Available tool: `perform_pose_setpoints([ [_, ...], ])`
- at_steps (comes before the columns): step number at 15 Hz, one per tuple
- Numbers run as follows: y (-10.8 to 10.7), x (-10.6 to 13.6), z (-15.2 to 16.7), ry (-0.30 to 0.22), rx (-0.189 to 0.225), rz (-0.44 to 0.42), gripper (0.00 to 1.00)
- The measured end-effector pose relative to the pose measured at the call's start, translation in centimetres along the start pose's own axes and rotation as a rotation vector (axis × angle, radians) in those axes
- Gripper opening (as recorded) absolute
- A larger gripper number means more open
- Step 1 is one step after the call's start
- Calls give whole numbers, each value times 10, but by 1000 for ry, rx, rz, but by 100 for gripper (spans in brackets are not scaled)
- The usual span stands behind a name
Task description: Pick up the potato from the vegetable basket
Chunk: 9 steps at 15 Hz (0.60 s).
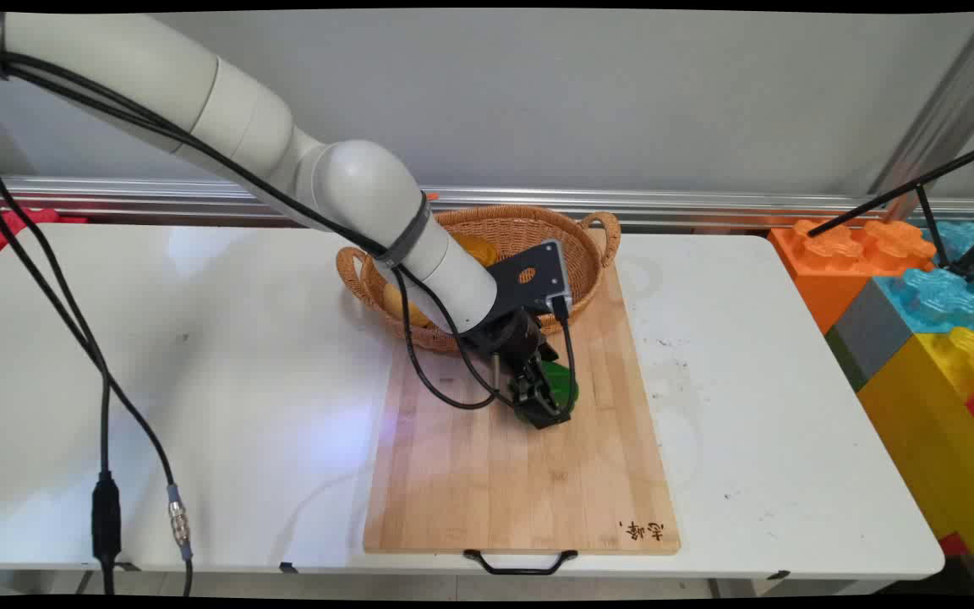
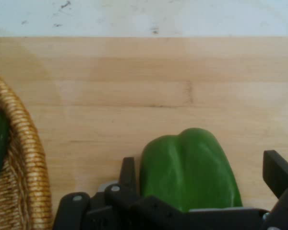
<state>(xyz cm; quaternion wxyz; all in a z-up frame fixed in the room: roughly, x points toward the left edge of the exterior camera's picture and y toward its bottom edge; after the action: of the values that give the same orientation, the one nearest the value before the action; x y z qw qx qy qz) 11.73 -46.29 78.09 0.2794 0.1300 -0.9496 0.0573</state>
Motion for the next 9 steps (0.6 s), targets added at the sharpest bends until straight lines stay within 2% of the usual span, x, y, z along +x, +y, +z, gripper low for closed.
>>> perform_pose_setpoints([
  [4, 4, 3, -16, 18, 2, 16, 100],
  [9, 3, 7, -58, 39, 32, 13, 100],
])
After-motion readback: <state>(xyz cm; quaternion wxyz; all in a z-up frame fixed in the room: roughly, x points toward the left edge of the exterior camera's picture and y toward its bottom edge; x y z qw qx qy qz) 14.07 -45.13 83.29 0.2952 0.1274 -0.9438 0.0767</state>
